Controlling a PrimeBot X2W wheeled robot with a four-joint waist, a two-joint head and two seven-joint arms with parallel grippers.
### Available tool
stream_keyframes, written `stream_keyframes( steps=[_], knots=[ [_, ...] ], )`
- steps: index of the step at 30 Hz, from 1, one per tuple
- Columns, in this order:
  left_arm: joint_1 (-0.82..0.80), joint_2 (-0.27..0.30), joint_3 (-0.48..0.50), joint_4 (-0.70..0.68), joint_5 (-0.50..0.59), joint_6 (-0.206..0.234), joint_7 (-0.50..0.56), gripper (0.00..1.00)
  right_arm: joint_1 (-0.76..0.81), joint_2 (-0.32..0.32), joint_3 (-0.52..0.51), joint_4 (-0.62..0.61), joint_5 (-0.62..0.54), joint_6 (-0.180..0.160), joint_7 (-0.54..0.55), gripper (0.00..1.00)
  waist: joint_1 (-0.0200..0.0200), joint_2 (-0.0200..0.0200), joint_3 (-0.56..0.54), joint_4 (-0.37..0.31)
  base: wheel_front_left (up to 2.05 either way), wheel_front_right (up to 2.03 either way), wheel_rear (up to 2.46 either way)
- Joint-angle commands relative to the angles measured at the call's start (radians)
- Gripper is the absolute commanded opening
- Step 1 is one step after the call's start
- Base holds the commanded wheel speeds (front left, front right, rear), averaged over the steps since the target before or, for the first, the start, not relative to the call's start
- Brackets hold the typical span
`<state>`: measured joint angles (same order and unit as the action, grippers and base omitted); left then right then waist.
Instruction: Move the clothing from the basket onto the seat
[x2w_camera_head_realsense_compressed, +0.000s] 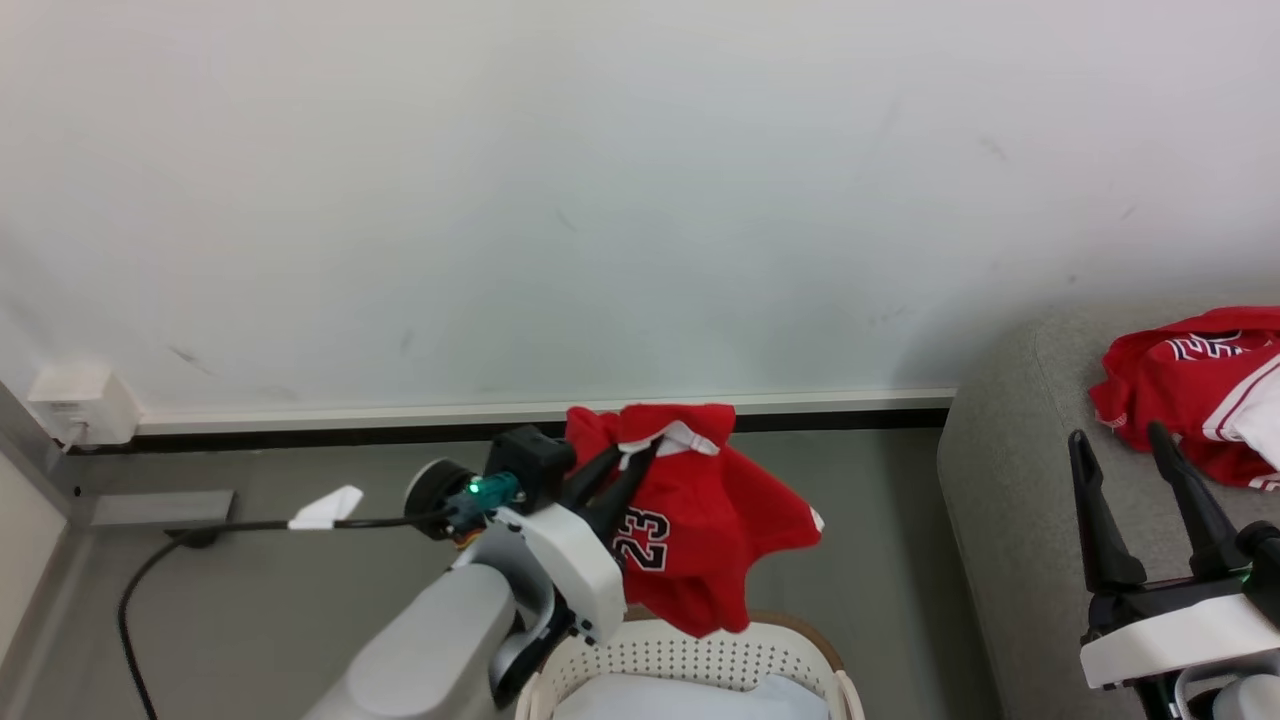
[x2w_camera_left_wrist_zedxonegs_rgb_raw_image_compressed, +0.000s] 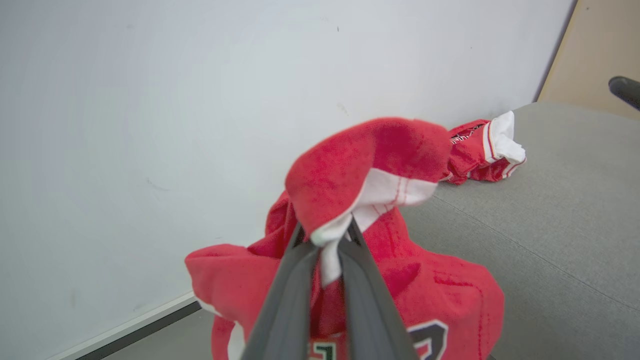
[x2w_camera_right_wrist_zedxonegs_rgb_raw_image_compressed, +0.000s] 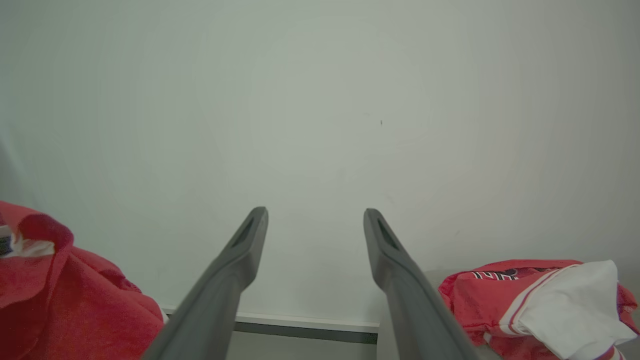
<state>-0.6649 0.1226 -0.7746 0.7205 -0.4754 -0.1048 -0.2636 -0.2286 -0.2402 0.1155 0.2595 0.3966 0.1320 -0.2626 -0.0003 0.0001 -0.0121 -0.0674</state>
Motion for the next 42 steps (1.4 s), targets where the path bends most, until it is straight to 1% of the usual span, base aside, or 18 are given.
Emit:
stream_keyframes(
  steps=[1, 5, 11, 15, 19, 24, 28, 31, 34, 38, 42],
  knots=[
    [0.003, 0.021, 0.012, -0.026, -0.019, 0.005, -0.001, 0.0, 0.014, 0.003, 0.006, 0.004, 0.004, -0.003, -0.003, 1.0, 0.0003, -0.0001, -0.008, 0.007, 0.0, 0.0, 0.0],
    [-0.001, 0.06, 0.04, -0.131, -0.037, 0.017, 0.026, 0.0, 0.029, 0.011, 0.025, 0.01, 0.01, -0.003, -0.003, 1.0, 0.0003, -0.0001, -0.014, 0.01, 0.0, 0.0, 0.0],
    [0.025, 0.111, 0.061, -0.27, -0.06, 0.052, 0.084, 0.0, 0.026, 0.019, 0.06, 0.018, 0.015, -0.003, -0.003, 1.0, 0.0003, -0.0001, -0.014, 0.008, 0.0, 0.0, 0.0],
    [0.042, 0.134, 0.066, -0.336, -0.069, 0.072, 0.111, 0.0, 0.014, 0.015, 0.094, 0.024, 0.019, -0.003, -0.003, 1.0, 0.0003, -0.0001, -0.013, 0.006, 0.0, 0.0, 0.0],
    [0.05, 0.141, 0.069, -0.381, -0.076, 0.086, 0.13, 0.0, 0.01, 0.007, 0.143, 0.021, 0.029, -0.003, -0.003, 1.0, 0.0003, -0.0001, -0.013, 0.006, 0.0, 0.0, 0.0],
    [0.039, 0.138, 0.062, -0.418, -0.075, 0.094, 0.144, 0.0, 0.014, 0.008, 0.263, 0.031, 0.063, -0.003, -0.003, 1.0, 0.0003, -0.0001, -0.012, 0.019, 0.0, 0.0, 0.0],
    [0.028, 0.125, 0.051, -0.431, -0.076, 0.093, 0.15, 0.0, -0.024, 0.032, 0.394, 0.053, 0.102, -0.003, -0.003, 1.0, 0.0003, -0.0001, -0.01, 0.034, 0.0, 0.0, 0.0],
    [0.023, 0.114, 0.041, -0.434, -0.077, 0.09, 0.153, 0.0, -0.07, 0.038, 0.496, 0.084, 0.133, -0.003, -0.003, 1.0, 0.0003, -0.0001, -0.008, 0.05, 0.0, 0.0, 0.0],
    [0.02, 0.1, 0.027, -0.436, -0.073, 0.088, 0.153, 0.0, -0.13, 0.05, 0.573, 0.137, 0.153, -0.003, -0.003, 1.0, 0.0003, -0.0001, -0.006, 0.066, 0.0, 0.0, 0.0],
    [0.02, 0.08, 0.004, -0.442, -0.071, 0.08, 0.156, 0.0, -0.201, 0.073, 0.647, 0.225, 0.189, -0.003, -0.003, 1.0, 0.0003, -0.0001, -0.007, 0.098, 0.0, 0.0, 0.0],
    [0.02, 0.057, -0.021, -0.449, -0.074, 0.069, 0.163, 0.0, -0.26, 0.091, 0.679, 0.33, 0.206, -0.003, -0.003, 1.0, 0.0003, -0.0001, -0.009, 0.138, 0.0, 0.0, 0.0]
  ],
)
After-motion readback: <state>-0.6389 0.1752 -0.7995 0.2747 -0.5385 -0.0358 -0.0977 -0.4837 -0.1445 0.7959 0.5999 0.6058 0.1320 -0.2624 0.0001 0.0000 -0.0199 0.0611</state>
